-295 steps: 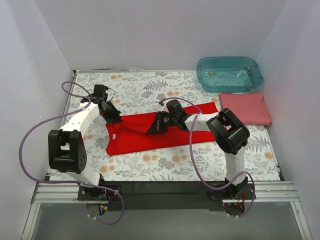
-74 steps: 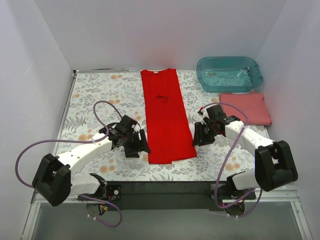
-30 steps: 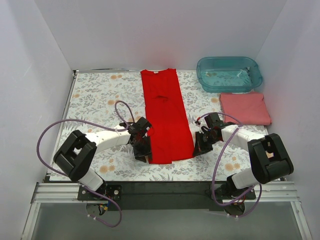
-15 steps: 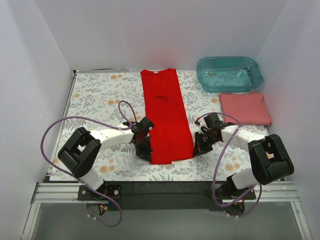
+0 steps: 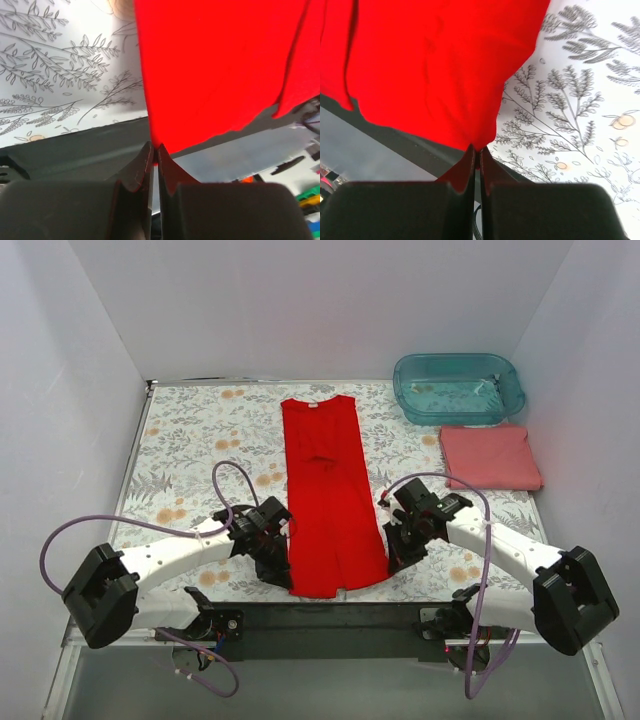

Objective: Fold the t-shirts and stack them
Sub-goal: Fold the tshirt

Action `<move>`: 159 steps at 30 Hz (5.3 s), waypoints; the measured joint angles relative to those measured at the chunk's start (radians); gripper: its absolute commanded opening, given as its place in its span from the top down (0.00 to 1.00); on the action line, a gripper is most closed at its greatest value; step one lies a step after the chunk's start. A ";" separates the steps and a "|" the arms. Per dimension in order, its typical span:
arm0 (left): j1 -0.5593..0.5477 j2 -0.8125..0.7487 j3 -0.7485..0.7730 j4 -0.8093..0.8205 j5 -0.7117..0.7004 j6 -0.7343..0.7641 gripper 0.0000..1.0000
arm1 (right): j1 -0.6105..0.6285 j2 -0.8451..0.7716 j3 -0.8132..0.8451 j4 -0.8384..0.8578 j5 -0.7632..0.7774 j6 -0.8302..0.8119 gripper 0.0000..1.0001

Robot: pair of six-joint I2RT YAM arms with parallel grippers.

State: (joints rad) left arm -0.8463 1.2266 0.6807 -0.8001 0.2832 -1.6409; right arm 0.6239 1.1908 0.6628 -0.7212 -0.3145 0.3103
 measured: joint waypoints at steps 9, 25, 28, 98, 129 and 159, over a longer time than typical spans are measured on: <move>0.283 0.240 0.266 0.055 -0.028 0.138 1.00 | -0.072 0.279 0.395 -0.035 0.113 -0.079 0.99; 0.418 0.510 0.563 0.177 -0.233 0.299 1.00 | -0.199 0.560 0.675 0.065 0.177 -0.153 0.99; 0.426 0.518 0.571 0.198 -0.249 0.307 1.00 | -0.205 0.580 0.684 0.089 0.175 -0.153 0.99; 0.203 0.500 0.326 0.369 -0.236 0.264 0.86 | -0.108 0.903 0.885 0.604 0.195 -0.165 0.78; 0.377 0.330 0.097 0.391 -0.092 0.157 1.00 | -0.298 0.607 0.051 0.829 -0.597 0.077 0.69; 0.537 0.685 0.452 0.524 -0.001 0.164 0.99 | -0.430 0.910 0.433 0.943 -0.621 0.171 0.69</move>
State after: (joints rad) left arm -0.3088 1.9114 1.1324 -0.2760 0.2821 -1.4773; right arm 0.1936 2.1006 1.0958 0.2218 -0.9352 0.4808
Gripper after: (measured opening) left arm 0.010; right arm 0.308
